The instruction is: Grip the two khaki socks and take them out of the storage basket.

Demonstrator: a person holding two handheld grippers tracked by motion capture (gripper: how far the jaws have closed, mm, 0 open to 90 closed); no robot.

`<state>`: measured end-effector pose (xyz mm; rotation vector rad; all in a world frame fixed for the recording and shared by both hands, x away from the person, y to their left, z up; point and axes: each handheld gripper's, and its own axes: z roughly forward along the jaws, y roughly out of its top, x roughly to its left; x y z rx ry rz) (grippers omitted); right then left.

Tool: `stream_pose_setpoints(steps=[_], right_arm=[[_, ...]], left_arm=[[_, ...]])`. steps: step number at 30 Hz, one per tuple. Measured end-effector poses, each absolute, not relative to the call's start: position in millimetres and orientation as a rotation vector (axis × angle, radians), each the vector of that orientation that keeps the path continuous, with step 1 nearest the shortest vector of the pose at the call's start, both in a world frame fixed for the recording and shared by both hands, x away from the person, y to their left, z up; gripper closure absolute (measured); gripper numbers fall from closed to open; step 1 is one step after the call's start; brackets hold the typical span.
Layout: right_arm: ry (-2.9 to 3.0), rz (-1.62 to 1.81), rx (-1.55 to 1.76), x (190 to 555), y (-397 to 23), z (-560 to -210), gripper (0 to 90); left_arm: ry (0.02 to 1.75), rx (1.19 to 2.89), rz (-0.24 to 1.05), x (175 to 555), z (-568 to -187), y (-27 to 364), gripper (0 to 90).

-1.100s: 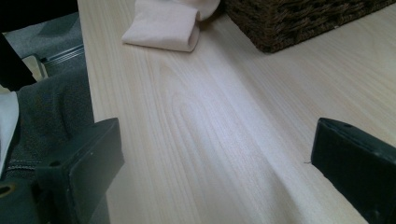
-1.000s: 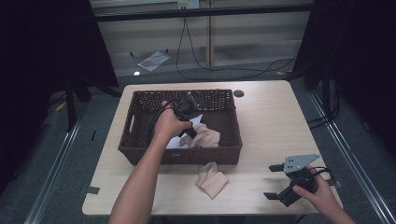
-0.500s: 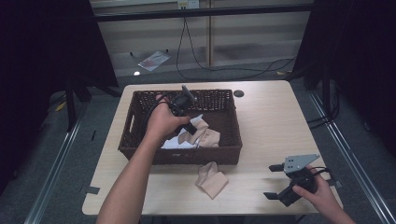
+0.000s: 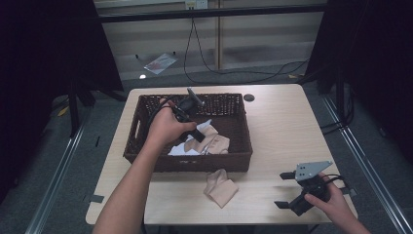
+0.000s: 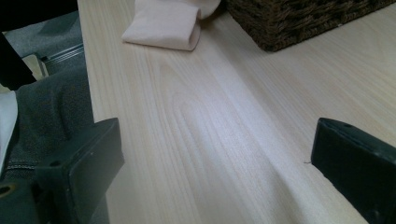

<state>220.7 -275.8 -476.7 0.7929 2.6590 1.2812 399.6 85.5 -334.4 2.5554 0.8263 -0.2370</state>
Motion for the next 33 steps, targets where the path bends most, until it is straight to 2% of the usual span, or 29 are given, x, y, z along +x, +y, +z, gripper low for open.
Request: stream_pose_setpoints(steps=[16,33], right_arm=[[2.663,1.281,0.790,221.9,-274.4,-476.8,2.2],[2.661,1.280,0.789,221.9,-274.9,-476.3,2.2]], left_arm=[[0.746,2.583,-0.273,378.8,-325.4,89.1,81.8],[0.628,2.629,-0.336,356.1,-320.8,73.8,82.0]])
